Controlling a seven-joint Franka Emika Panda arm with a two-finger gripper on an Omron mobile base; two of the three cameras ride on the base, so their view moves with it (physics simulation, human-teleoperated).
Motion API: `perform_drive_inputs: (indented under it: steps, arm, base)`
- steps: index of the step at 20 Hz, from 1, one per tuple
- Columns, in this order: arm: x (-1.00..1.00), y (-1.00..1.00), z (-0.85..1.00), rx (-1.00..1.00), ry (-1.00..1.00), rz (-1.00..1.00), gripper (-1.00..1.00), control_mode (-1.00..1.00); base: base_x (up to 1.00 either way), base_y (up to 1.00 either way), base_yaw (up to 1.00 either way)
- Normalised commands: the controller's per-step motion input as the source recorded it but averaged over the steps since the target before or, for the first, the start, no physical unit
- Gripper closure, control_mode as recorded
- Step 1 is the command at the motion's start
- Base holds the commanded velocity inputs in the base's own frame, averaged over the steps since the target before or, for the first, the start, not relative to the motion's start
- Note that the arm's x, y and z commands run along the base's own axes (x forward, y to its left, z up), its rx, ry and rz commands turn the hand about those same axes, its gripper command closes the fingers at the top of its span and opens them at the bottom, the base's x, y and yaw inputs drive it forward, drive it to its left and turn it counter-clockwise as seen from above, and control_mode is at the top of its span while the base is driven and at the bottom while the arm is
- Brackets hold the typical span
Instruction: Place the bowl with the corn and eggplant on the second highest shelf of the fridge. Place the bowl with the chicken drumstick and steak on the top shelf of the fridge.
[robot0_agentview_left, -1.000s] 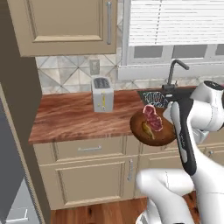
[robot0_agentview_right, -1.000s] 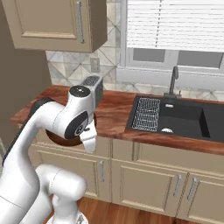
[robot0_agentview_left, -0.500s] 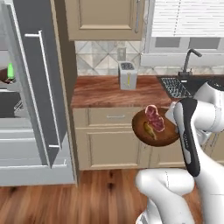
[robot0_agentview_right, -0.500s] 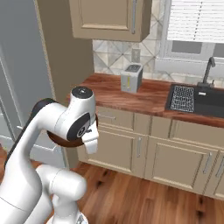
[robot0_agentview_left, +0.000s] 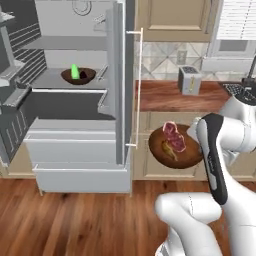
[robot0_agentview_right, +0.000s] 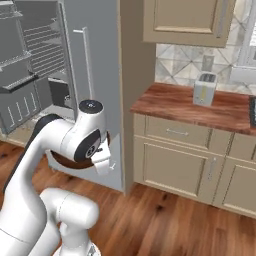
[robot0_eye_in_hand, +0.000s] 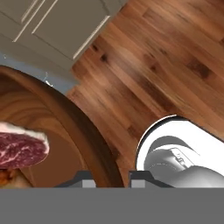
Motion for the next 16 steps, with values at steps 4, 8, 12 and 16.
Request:
perform_drive_inputs:
  steps: [4,8,12,16]
  arm:
    - [0.00,0.00,0.00,0.00,0.00,0.00,1.00,1.00]
    - [0.00,0.00,0.00,0.00,0.00,0.00,1.00,1.00]
    - [0.00,0.00,0.00,0.00,0.00,0.00,1.00,1.00]
    - [0.00,0.00,0.00,0.00,0.00,0.00,1.00,1.00]
  base:
    - [0.10,1.00,0.00]
    - [0.05,1.00,-0.09]
    - [0.52,1.00,-0.23]
    - [0.77,1.00,-0.28]
